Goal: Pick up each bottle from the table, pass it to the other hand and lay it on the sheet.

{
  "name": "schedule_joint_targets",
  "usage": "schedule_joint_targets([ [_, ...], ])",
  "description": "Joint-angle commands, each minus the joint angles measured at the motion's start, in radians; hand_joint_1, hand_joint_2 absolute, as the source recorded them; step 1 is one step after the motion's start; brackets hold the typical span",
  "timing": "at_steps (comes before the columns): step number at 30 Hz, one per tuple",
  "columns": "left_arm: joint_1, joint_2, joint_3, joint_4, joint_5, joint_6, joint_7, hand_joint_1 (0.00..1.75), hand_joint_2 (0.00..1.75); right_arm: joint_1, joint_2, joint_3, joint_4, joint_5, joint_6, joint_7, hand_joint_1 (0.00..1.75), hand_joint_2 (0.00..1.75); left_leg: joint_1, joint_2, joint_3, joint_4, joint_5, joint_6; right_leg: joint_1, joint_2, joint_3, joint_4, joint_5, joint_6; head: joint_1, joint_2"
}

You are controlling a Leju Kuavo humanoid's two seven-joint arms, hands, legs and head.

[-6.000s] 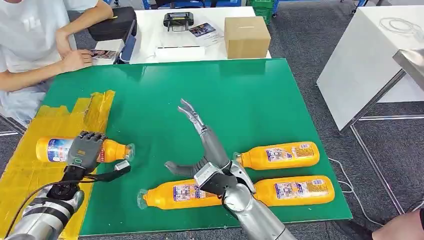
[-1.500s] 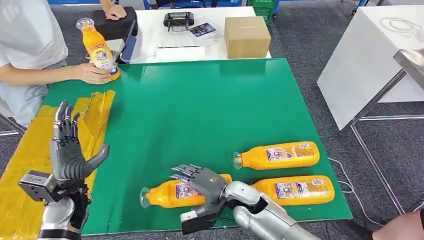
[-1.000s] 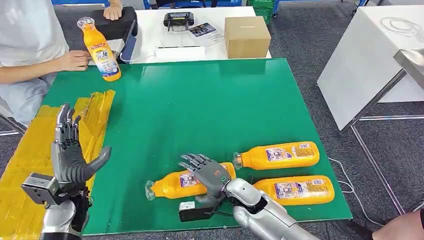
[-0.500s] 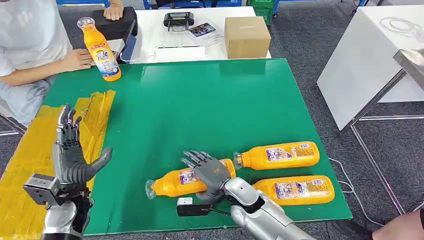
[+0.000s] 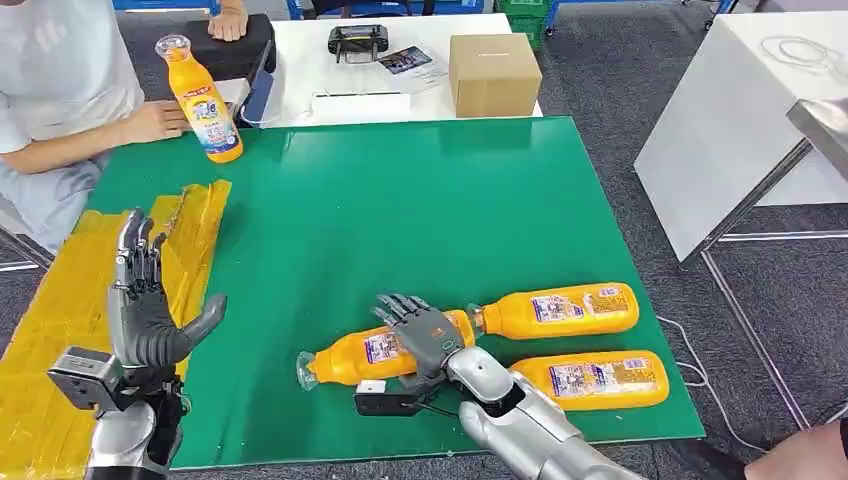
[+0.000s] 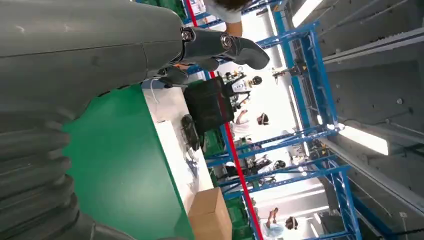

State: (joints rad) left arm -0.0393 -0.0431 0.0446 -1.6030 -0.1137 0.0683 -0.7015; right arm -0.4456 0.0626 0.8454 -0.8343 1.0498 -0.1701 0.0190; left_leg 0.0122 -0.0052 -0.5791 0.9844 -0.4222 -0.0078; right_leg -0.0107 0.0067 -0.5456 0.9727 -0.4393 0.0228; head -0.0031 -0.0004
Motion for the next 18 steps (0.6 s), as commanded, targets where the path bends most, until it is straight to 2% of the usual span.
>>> schedule_joint_targets([
  [1,-0.025,-0.018,0.009,0.066,0.003,-0.009,0.003,0.00,1.75,-0.054,0.029,-0.030,0.182,0.018,0.027,0.024,0.52,1.75,0.000,-0.001,0.003,-0.001,-0.001,0.001,0.001,-0.002,0.004,-0.002,-0.001,-0.001,0.000,0.000],
  [2,-0.028,-0.020,0.009,0.070,0.005,-0.012,0.003,0.00,1.75,-0.054,0.030,-0.032,0.192,0.017,0.030,0.024,1.27,1.75,0.000,-0.001,0.003,-0.001,0.000,0.001,0.000,-0.002,0.004,-0.001,-0.001,0.000,0.000,0.000],
  [3,-0.028,-0.020,0.009,0.072,0.004,-0.014,0.003,0.00,1.75,-0.058,0.032,-0.034,0.208,0.019,0.037,0.022,1.52,1.75,0.000,-0.002,0.003,-0.001,0.000,0.001,0.000,-0.003,0.004,-0.002,-0.001,0.000,0.000,0.000],
  [4,-0.030,-0.021,0.009,0.076,0.004,-0.016,0.003,0.00,1.75,-0.060,0.032,-0.032,0.217,0.022,0.042,0.021,1.64,1.75,0.000,-0.002,0.003,-0.001,0.000,0.001,0.000,-0.003,0.005,-0.002,-0.001,-0.001,0.000,0.000],
  [6,-0.032,-0.023,0.010,0.078,0.005,-0.016,0.003,0.00,1.75,-0.065,0.034,-0.032,0.231,0.025,0.049,0.018,1.68,1.75,0.000,-0.001,0.004,-0.001,0.000,0.001,0.000,-0.002,0.005,-0.002,0.000,0.000,0.000,0.000],
  [7,-0.033,-0.023,0.011,0.079,0.006,-0.016,0.003,0.00,1.75,-0.067,0.036,-0.031,0.238,0.027,0.051,0.015,1.52,1.75,0.000,-0.002,0.004,-0.001,0.000,0.001,0.000,-0.003,0.005,-0.002,-0.001,0.000,0.000,0.000],
  [10,-0.037,-0.027,0.018,0.090,0.007,-0.012,0.003,0.00,1.75,-0.071,0.040,-0.037,0.255,0.022,0.054,-0.001,1.75,1.75,0.000,-0.002,0.005,-0.001,0.000,0.001,0.000,-0.003,0.005,-0.002,0.000,0.000,0.000,0.000],
  [18,-0.048,-0.031,0.030,0.108,0.010,-0.016,0.003,0.00,1.75,-0.066,0.041,-0.059,0.254,0.005,0.033,-0.028,1.75,1.75,0.000,-0.003,0.007,-0.001,0.000,0.001,0.001,-0.004,0.008,-0.002,0.000,0.000,0.000,0.000],
])
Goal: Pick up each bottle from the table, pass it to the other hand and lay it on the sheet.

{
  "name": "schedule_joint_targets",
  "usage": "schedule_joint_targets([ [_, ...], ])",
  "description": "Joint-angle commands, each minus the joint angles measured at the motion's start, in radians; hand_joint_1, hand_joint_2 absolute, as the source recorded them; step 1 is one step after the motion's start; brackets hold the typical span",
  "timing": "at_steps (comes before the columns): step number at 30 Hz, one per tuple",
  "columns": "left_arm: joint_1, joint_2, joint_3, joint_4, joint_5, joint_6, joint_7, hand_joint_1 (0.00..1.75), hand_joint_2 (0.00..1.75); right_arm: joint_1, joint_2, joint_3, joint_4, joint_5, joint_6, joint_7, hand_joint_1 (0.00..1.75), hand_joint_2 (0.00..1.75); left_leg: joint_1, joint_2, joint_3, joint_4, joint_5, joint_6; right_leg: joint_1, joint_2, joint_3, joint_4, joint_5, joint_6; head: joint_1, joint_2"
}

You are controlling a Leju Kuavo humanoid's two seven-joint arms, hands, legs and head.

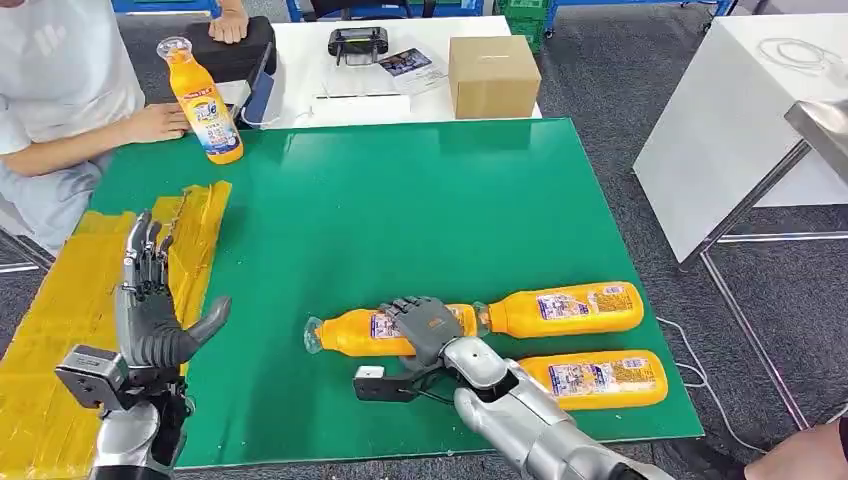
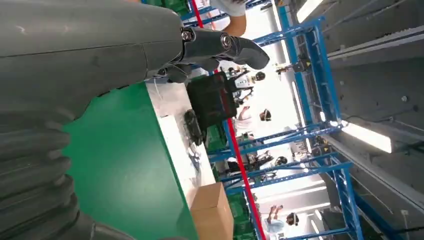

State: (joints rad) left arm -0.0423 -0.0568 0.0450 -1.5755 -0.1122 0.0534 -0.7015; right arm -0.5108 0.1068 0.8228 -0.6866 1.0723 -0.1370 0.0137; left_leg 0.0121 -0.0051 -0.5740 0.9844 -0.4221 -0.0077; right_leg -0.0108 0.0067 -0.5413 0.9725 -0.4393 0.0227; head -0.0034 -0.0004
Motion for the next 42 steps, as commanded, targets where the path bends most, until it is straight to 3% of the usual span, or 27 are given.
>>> schedule_joint_targets([
  [1,-0.045,-0.018,0.032,0.080,0.010,-0.003,0.003,0.00,1.75,0.004,-0.002,-0.048,0.097,-0.025,-0.014,-0.028,1.75,1.75,0.000,-0.003,0.002,-0.001,0.000,0.001,0.000,-0.004,0.004,-0.002,-0.001,-0.001,0.000,0.000],
  [7,-0.039,-0.022,0.039,0.075,0.010,-0.009,0.003,0.00,1.75,0.036,0.003,-0.101,0.033,-0.064,-0.078,-0.049,1.75,1.75,0.001,-0.003,0.002,-0.001,0.000,0.001,0.001,-0.004,0.003,-0.002,-0.001,0.000,0.000,0.000],
  [15,-0.013,-0.073,0.024,0.072,-0.014,-0.062,0.003,0.00,1.75,0.288,-0.001,-0.326,-0.441,-0.235,-0.282,-0.173,1.75,1.75,0.000,-0.003,0.000,0.000,-0.001,0.000,0.000,-0.003,0.002,-0.001,-0.001,0.000,0.000,0.000],
  [19,-0.013,-0.073,0.024,0.072,-0.014,-0.062,0.003,0.00,1.75,0.288,-0.001,-0.326,-0.441,-0.235,-0.282,-0.173,1.75,1.75,0.000,-0.002,-0.004,0.000,-0.001,0.001,0.000,-0.003,-0.001,-0.001,-0.002,0.000,0.000,0.000],
  [23,-0.032,-0.086,0.035,0.128,-0.022,-0.081,0.010,0.00,1.75,0.341,0.028,-0.407,-0.512,-0.295,-0.351,-0.251,1.75,1.75,0.000,-0.003,-0.003,0.000,-0.002,0.001,0.001,-0.003,-0.001,-0.001,-0.002,0.000,0.000,0.000],
  [28,-0.044,-0.073,-0.001,0.185,-0.033,-0.154,0.050,0.00,1.75,0.397,0.050,-0.461,-0.601,-0.366,-0.337,-0.335,1.75,1.75,0.000,-0.004,-0.005,0.000,-0.001,0.001,0.000,-0.004,-0.003,-0.001,-0.002,0.000,0.000,0.000],
  [31,-0.044,-0.073,-0.001,0.185,-0.033,-0.154,0.050,0.00,1.75,0.397,0.050,-0.461,-0.601,-0.366,-0.337,-0.335,1.75,1.75,0.000,-0.003,-0.005,0.000,-0.001,0.001,0.000,-0.004,-0.003,-0.001,-0.002,0.000,0.000,0.000],
  [34,-0.045,-0.055,-0.051,0.198,0.006,-0.280,0.110,0.00,1.75,0.403,0.054,-0.462,-0.614,-0.415,-0.310,-0.398,1.75,1.75,0.000,-0.003,-0.006,0.000,-0.001,0.001,0.000,-0.003,-0.005,0.000,-0.001,0.000,0.000,0.000],
  [35,-0.071,-0.042,-0.068,0.253,0.077,-0.374,0.214,0.00,1.75,0.405,0.052,-0.468,-0.617,-0.443,-0.296,-0.426,1.75,1.75,0.000,-0.003,-0.005,0.000,-0.001,0.001,0.000,-0.004,-0.003,-0.001,-0.002,-0.001,0.000,0.000],
  [38,-0.150,-0.030,-0.126,0.381,0.119,-0.404,0.237,0.00,1.75,0.395,0.058,-0.502,-0.589,-0.523,-0.257,-0.490,1.75,1.75,-0.001,-0.005,-0.005,-0.001,0.000,0.001,0.000,-0.006,-0.004,-0.001,-0.001,0.000,0.000,0.000],
  [42,-0.182,-0.027,-0.202,0.376,0.160,-0.424,0.252,0.00,1.75,0.361,0.078,-0.495,-0.515,-0.522,-0.256,-0.518,1.75,1.75,0.000,-0.003,-0.006,0.000,0.000,0.001,0.000,-0.003,-0.005,-0.001,0.000,0.000,0.000,0.000],
])
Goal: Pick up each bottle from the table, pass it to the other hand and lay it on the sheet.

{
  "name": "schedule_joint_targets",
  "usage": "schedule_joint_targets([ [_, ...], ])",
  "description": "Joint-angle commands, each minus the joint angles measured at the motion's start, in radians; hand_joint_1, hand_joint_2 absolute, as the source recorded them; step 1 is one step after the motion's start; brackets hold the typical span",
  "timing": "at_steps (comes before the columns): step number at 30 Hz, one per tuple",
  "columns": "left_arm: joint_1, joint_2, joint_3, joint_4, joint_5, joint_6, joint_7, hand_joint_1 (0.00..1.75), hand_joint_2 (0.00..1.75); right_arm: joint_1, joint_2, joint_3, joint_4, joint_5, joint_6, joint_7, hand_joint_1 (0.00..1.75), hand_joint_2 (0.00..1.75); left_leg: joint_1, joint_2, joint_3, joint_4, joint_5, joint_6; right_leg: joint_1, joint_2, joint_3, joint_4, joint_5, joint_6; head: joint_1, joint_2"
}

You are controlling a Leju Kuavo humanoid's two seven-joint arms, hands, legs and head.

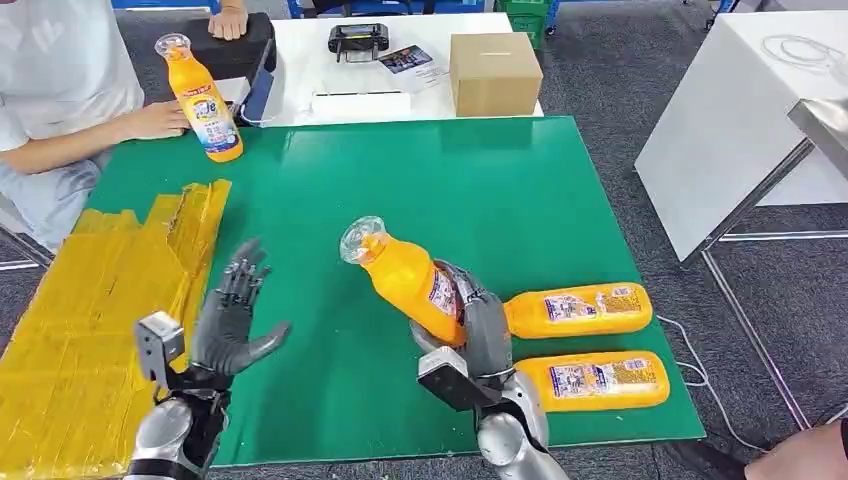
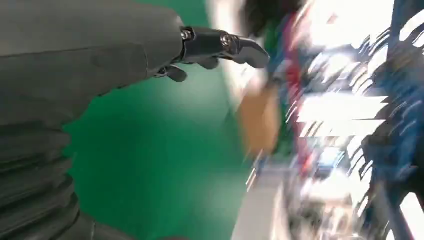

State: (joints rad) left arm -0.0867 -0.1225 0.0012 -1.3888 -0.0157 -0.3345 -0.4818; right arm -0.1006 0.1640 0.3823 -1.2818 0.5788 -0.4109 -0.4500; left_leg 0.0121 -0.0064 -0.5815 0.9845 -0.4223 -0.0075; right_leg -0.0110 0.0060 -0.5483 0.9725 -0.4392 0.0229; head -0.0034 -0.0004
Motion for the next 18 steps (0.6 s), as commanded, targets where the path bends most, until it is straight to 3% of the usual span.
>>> schedule_joint_targets([
  [1,-0.138,0.040,-0.162,0.185,0.069,-0.038,0.034,0.00,1.75,-0.052,0.021,-0.052,0.086,-0.028,0.020,-0.056,1.75,1.75,0.000,-0.001,0.001,0.000,0.000,0.001,0.000,-0.002,0.002,0.000,0.000,0.000,0.000,0.000],
  [18,-0.116,0.062,-0.276,0.051,0.177,-0.081,0.056,0.00,1.75,-0.136,0.043,-0.073,0.311,-0.038,0.006,-0.058,1.75,1.75,0.001,0.001,0.002,0.000,-0.001,0.001,0.001,-0.001,0.003,-0.001,-0.001,-0.001,0.000,0.000],
])
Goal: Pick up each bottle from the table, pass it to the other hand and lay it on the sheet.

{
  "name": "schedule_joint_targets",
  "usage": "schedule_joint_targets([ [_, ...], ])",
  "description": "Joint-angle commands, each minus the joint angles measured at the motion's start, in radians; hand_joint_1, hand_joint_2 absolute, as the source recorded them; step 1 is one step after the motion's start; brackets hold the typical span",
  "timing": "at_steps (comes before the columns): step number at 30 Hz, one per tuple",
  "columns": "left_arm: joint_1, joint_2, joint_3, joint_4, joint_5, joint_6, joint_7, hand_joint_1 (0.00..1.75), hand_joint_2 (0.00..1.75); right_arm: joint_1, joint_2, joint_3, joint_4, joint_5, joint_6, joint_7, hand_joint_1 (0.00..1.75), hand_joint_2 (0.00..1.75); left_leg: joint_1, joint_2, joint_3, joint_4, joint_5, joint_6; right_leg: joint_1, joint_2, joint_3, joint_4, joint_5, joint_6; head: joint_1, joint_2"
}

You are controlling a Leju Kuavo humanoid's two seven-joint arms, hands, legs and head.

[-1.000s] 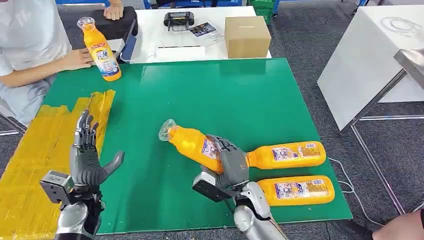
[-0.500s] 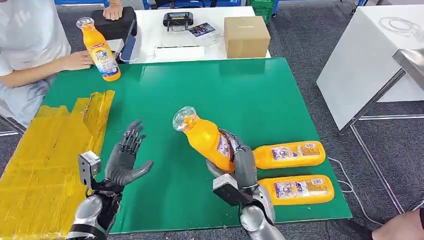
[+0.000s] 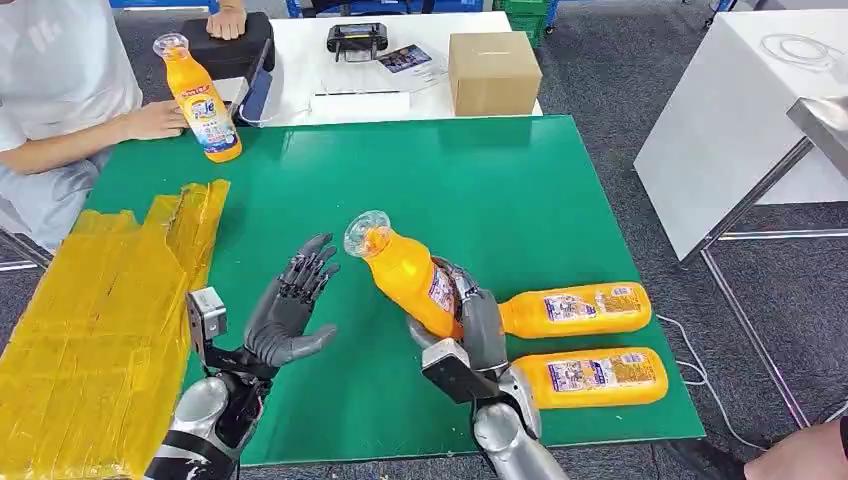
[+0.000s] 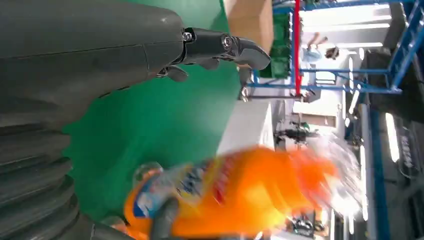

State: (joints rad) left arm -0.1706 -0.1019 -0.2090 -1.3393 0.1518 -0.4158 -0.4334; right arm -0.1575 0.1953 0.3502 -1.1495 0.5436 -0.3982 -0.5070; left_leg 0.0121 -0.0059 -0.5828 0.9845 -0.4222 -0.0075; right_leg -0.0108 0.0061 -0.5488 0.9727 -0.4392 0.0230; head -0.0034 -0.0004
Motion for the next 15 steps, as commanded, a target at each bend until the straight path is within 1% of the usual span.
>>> schedule_joint_targets([
  [1,-0.032,0.044,-0.072,-0.001,0.015,-0.002,0.005,0.00,1.75,-0.087,0.015,-0.048,0.199,-0.007,-0.009,-0.002,1.75,1.75,0.000,0.001,0.003,0.000,-0.001,0.001,0.001,0.000,0.003,-0.001,-0.001,-0.001,0.000,0.000],
  [4,-0.028,0.045,-0.089,-0.015,0.018,-0.001,0.004,0.00,1.75,-0.102,0.019,-0.058,0.232,-0.010,-0.016,-0.012,1.75,1.75,0.000,0.001,0.003,-0.001,-0.001,0.001,0.000,0.000,0.003,-0.001,-0.001,-0.001,0.000,0.000],
  [8,-0.037,0.039,-0.098,-0.008,0.013,0.017,0.006,0.00,1.75,-0.110,0.037,-0.026,0.235,0.019,-0.014,-0.027,1.75,1.75,0.000,0.000,0.001,0.000,-0.001,0.000,0.000,0.000,0.001,0.000,0.000,0.000,0.000,0.000],
  [11,-0.061,0.028,-0.100,0.030,-0.006,0.062,0.012,0.00,1.75,-0.100,0.056,0.041,0.199,0.054,-0.010,-0.037,1.75,1.75,0.000,0.001,0.003,0.000,-0.002,0.000,0.001,0.000,0.003,0.000,-0.001,-0.001,0.000,0.000],
  [14,-0.089,0.013,-0.091,0.088,-0.024,0.107,0.023,0.00,1.75,-0.079,0.070,0.121,0.135,0.101,-0.048,-0.031,1.75,1.75,0.000,0.000,0.001,0.000,-0.001,0.000,0.000,-0.001,0.001,0.000,-0.001,-0.001,0.000,0.000],
  [15,-0.094,0.011,-0.089,0.097,-0.025,0.109,0.023,0.00,1.75,-0.075,0.071,0.127,0.125,0.106,-0.051,-0.022,1.75,1.75,0.001,0.000,0.002,0.001,-0.001,0.000,0.001,-0.001,0.002,0.000,-0.001,-0.001,0.000,0.000],
])
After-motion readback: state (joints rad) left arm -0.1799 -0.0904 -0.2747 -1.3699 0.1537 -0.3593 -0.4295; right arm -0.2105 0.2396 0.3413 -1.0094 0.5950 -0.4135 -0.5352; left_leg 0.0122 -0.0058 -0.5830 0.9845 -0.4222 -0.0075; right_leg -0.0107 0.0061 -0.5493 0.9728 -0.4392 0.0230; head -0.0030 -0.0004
